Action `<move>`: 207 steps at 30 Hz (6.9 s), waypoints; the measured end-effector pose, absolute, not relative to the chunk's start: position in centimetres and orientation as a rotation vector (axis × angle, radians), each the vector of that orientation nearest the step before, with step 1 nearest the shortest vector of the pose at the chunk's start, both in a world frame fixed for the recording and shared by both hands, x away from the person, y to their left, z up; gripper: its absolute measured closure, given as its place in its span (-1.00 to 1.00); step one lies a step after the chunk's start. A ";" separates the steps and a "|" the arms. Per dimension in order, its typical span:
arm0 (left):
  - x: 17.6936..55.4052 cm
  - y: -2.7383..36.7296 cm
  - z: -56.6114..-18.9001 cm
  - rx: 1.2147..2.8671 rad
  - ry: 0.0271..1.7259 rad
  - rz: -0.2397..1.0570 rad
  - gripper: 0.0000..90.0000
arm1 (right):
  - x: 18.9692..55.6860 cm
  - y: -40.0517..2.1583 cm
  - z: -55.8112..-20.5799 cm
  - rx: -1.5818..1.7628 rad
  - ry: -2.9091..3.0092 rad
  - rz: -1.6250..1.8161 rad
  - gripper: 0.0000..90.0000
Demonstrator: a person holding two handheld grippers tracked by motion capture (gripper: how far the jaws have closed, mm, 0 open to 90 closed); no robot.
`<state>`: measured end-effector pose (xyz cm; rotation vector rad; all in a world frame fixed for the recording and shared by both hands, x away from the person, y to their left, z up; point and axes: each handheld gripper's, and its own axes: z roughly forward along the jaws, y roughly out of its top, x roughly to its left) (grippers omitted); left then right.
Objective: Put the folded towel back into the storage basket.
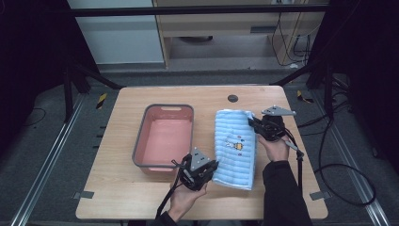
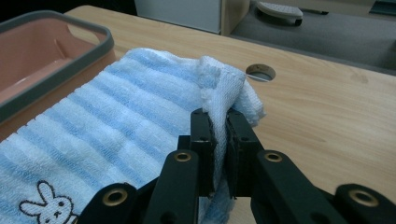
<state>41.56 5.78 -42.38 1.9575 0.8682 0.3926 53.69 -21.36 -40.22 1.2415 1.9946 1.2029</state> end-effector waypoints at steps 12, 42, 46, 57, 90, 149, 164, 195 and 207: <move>41.6 7.3 -39.8 1.935 0.858 0.403 0.92 | 53.3 -19.8 -37.3 1.184 1.975 1.243 0.85; 41.8 11.5 -35.1 1.842 0.860 0.493 0.92 | 53.6 -15.0 -31.0 1.070 1.944 1.275 0.85; 41.8 12.6 -34.7 1.827 0.872 0.510 0.92 | 54.0 -13.9 -30.6 1.055 1.950 1.285 0.85; 42.2 15.6 -34.1 1.799 0.917 0.553 0.92 | 55.4 -10.1 -30.2 1.016 1.971 1.312 0.85; 44.5 23.4 -34.6 1.732 1.064 0.641 0.92 | 59.6 -1.9 -31.6 0.998 1.983 1.412 0.85; 46.0 23.6 -42.6 1.930 1.216 0.612 0.91 | 62.2 1.4 -42.8 1.057 2.166 1.253 0.85; 46.2 23.4 -43.5 1.956 1.259 0.613 0.76 | 62.3 1.8 -44.4 1.075 2.217 1.166 0.79; 44.3 26.2 -40.5 1.793 1.223 0.717 -0.03 | 57.8 -5.9 -38.9 1.084 2.008 1.320 -0.49; 44.4 28.1 -40.9 1.802 1.207 0.771 -0.36 | 54.1 -14.0 -40.0 1.187 1.936 1.298 -0.57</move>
